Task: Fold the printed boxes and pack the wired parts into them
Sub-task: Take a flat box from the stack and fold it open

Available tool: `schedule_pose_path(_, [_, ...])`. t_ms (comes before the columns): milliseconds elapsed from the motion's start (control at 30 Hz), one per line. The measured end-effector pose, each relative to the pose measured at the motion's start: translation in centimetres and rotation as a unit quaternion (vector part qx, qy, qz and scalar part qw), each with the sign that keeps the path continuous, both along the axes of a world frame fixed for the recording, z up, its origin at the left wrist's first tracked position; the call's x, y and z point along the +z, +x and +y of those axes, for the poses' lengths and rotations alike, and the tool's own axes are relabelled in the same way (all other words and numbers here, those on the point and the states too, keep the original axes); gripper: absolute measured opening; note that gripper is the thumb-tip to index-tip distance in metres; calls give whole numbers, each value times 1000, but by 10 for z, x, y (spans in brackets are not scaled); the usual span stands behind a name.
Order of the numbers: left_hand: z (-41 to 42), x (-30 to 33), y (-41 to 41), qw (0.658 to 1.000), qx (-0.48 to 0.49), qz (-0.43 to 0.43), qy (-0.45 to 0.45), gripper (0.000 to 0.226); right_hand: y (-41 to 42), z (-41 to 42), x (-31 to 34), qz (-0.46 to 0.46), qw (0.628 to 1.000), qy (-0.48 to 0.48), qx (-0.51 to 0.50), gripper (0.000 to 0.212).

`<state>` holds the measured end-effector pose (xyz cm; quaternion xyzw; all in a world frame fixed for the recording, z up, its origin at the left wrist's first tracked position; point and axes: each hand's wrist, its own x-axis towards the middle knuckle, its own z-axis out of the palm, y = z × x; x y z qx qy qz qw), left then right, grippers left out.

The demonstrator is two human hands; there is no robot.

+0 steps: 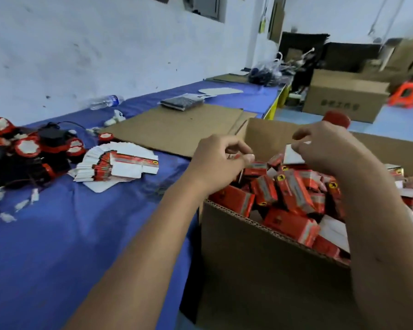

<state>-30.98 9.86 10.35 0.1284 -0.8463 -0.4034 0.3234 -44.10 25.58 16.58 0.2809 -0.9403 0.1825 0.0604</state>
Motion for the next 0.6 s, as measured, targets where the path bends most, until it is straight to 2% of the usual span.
schedule_pose_path(133, [-27, -23, 24, 994, 90, 56, 29, 5, 36, -43, -1, 62, 993, -81, 53, 22])
schedule_pose_path(233, [-57, -55, 48, 975, 199, 51, 78, 10, 91, -97, -16, 44, 968, -185, 167, 12])
schedule_pose_path(333, [-87, -94, 74, 938, 310, 4, 158, 24, 136, -171, -56, -75, 945, -202, 246, 13])
schedule_pose_path(400, [-104, -112, 90, 911, 363, -9, 195, 18, 149, -224, -92, -155, 946, -156, 239, 18])
schedule_pose_path(433, [-113, -120, 97, 899, 387, -7, 204, 17, 152, -250, -110, -172, 950, -128, 228, 22])
schedule_pose_path(500, [-127, -131, 106, 882, 419, 0, 215, 25, 149, -293, -138, -137, 965, -65, 215, 40])
schedule_pose_path(600, [-146, -138, 112, 864, 450, 13, 225, 29, 138, -337, -162, -59, 964, 9, 258, 85])
